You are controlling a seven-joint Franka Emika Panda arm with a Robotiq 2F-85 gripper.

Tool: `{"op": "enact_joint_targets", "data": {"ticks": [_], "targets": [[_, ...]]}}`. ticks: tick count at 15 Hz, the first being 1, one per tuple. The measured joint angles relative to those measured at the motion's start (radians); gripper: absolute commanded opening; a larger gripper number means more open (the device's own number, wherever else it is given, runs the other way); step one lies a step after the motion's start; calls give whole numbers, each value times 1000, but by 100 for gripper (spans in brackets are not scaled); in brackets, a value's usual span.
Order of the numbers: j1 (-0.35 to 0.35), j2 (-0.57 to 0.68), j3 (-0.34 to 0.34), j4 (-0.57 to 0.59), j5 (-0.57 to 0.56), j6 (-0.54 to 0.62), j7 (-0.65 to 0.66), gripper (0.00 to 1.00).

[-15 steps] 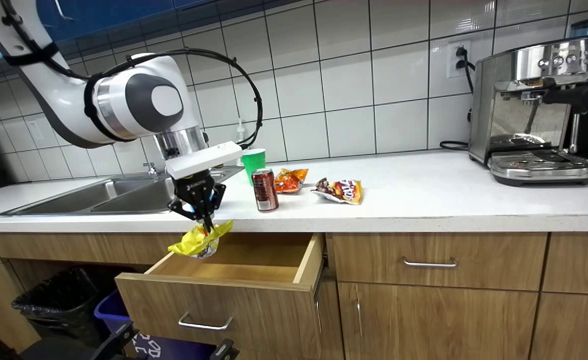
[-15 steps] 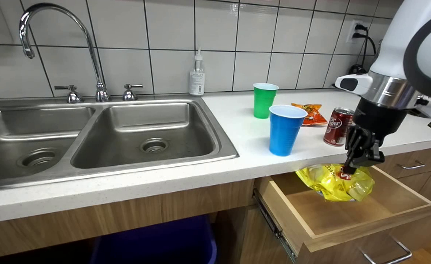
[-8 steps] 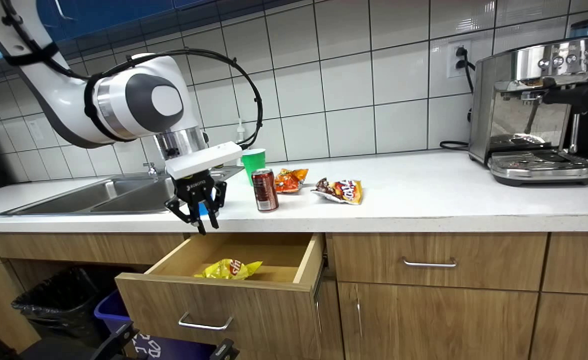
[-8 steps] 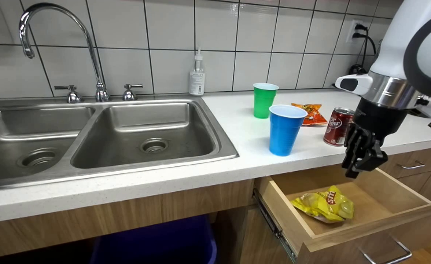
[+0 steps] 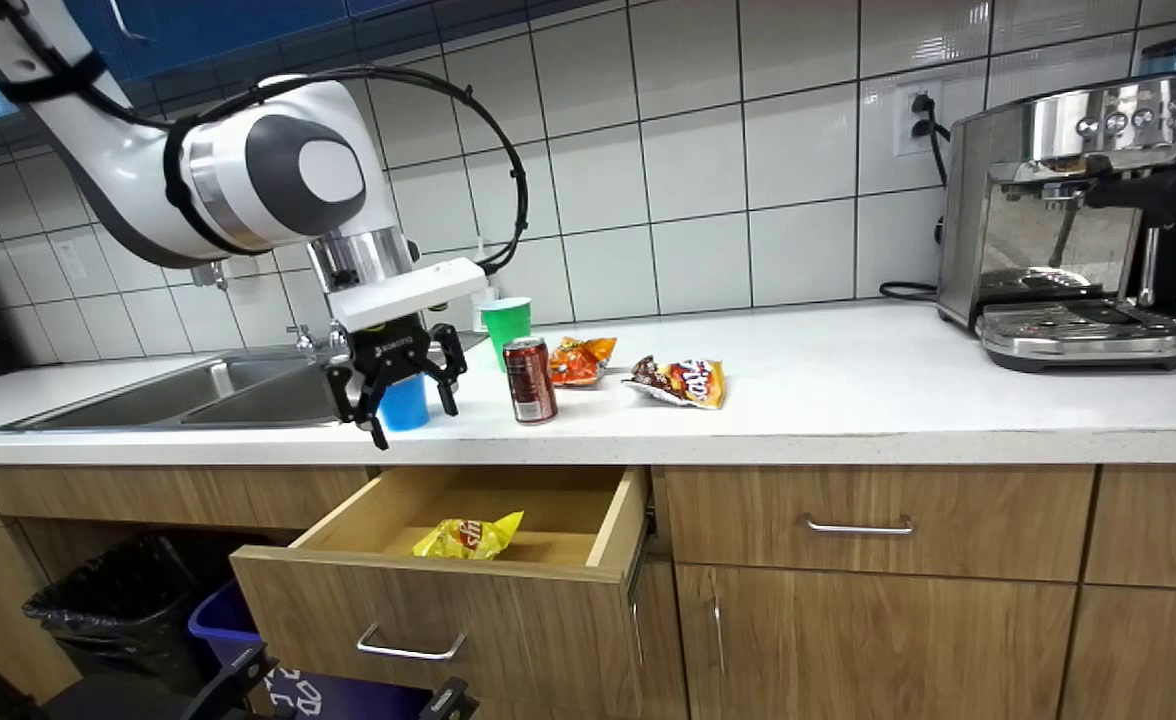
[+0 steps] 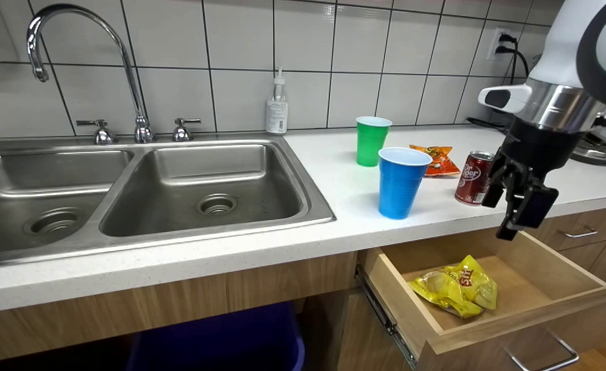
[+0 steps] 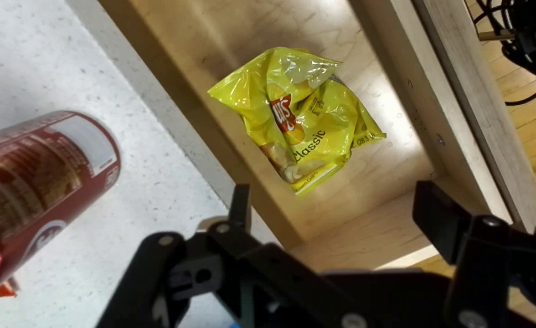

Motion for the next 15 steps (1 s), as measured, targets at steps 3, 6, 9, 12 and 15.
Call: {"op": "enact_joint_targets", "data": {"ticks": [3, 6, 9, 12, 15], "targets": [[0, -54, -2, 19, 35, -52, 0, 100], [0, -96, -8, 43, 74, -92, 0, 100], [0, -122, -24, 75, 112, -114, 0, 100], [-3, -129, -46, 115, 131, -120, 24, 100], [-21, -127, -57, 157, 134, -125, 96, 100]]}}
